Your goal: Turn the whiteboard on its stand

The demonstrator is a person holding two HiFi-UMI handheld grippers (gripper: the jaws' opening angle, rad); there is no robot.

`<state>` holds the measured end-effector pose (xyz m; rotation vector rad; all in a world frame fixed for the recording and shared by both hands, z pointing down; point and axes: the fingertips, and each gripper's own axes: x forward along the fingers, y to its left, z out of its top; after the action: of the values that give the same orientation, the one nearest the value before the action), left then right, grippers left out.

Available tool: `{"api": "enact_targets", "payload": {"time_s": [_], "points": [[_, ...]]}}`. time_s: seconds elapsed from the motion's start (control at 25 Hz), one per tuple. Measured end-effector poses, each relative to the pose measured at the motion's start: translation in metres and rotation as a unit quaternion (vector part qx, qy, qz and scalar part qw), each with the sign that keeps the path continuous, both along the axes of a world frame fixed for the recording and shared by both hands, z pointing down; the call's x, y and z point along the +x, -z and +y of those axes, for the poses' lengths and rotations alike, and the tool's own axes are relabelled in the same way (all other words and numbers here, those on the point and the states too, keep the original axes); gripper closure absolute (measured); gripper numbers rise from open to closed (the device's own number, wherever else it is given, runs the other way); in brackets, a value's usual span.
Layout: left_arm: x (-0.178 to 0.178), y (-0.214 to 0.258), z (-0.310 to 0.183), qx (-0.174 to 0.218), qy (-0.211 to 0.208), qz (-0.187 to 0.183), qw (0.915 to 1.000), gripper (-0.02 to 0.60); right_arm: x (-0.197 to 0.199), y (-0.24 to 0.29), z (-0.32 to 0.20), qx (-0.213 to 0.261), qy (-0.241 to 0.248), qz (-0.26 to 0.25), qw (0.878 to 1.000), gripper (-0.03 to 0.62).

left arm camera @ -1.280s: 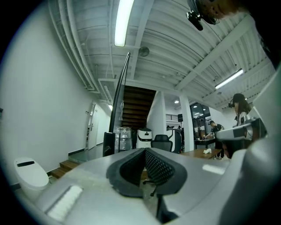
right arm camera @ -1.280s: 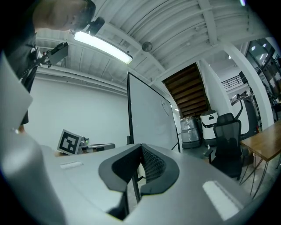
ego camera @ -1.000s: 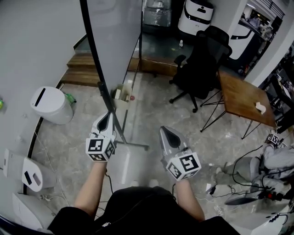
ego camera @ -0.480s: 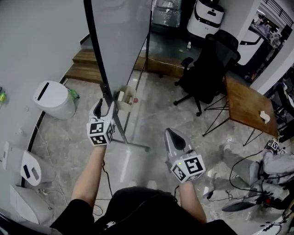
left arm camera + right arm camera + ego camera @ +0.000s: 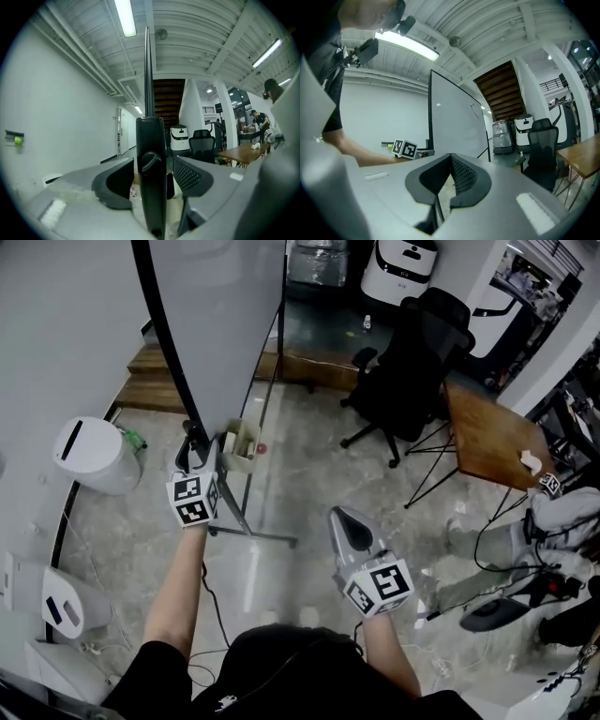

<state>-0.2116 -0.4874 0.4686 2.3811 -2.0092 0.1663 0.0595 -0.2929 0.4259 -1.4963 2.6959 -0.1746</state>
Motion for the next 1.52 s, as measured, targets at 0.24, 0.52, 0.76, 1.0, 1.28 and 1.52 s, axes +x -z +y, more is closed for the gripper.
{"api": "enact_targets", "payload": {"time_s": [0.24,0.52,0.76,1.0,1.28,1.52], "points": [[-0.016,0.006,-0.003,0.006,0.009,0.002,0.9999,0.321,0.000,0.002,0.017,0.002,-0.024,0.000,1.000,0.589],[-0.010,0.008,-0.009,-0.001,0.004,0.006,1.0000,0.384,0.013,0.003,0.030,0.001,-0.044,0.004,0.999,0.589],[-0.011,0.006,-0.008,-0.005,0.000,0.019,0.9998,0.390,0.016,0.002,0.041,0.000,-0.051,0.003,0.999,0.589],[-0.009,0.009,-0.004,-0.012,-0.002,0.023,0.9997,0.393,0.021,0.004,0.052,0.000,-0.057,0.001,0.998,0.589],[-0.011,0.007,0.019,-0.014,-0.005,0.027,0.9995,0.393,0.023,0.004,0.061,0.002,-0.057,-0.004,0.998,0.589],[-0.013,0.006,0.047,-0.015,-0.005,0.029,0.9995,0.393,0.022,0.006,0.070,0.009,-0.049,-0.006,0.999,0.589]]}}
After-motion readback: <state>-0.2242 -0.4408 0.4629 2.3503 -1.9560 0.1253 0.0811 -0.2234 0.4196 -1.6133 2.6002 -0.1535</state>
